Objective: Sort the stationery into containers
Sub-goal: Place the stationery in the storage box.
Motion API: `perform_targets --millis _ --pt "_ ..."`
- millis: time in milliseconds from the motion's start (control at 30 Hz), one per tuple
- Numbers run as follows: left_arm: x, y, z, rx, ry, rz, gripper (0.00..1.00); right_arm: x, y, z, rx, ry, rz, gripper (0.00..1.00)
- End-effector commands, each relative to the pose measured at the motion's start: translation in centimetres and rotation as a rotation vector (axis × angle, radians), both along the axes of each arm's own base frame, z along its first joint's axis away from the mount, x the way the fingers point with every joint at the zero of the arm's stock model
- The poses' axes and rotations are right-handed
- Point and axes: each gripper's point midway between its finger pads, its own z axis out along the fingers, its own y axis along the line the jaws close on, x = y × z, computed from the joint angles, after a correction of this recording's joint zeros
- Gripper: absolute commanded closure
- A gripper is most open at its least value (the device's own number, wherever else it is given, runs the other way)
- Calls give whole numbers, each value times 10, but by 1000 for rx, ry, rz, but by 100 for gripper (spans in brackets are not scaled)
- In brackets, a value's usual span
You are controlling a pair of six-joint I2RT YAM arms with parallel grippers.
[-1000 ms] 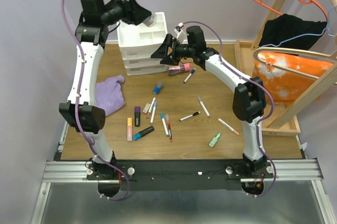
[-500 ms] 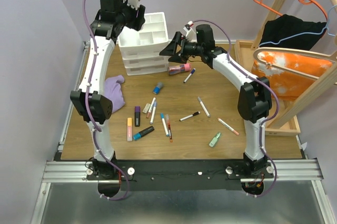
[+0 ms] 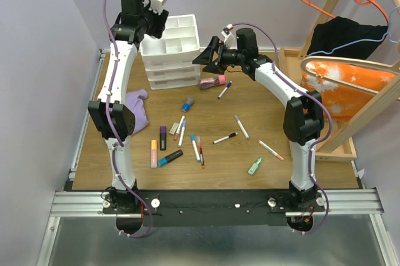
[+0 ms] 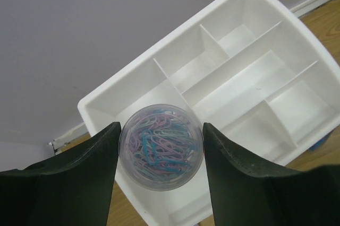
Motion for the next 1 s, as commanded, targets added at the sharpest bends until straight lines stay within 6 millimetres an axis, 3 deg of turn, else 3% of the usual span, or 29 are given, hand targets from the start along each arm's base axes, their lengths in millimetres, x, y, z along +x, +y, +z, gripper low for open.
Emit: perform_targets --millis 0,133,433,567,600,700,833,967 --pt "14 25 10 -7 -48 61 88 10 0 -11 6 7 0 0" --pt "20 24 -7 -36 -8 56 84 16 2 -15 -1 14 -5 0" --pt "40 27 -25 -72 -2 76 70 25 -1 -18 -9 9 -14 0" --pt "48 31 -21 -94 -27 115 51 27 -7 -17 -16 1 -21 0" --pt "49 31 -19 -98 -37 120 43 28 -9 -17 -18 1 -26 0" --pt "50 34 -5 -111 -74 143 30 29 -14 -15 -21 -10 -30 0" --pt "32 30 40 -163 -141 127 21 32 -23 -9 -37 -30 -49 0" --pt "15 27 66 -184 -176 106 13 34 -31 -5 -61 -57 -70 0"
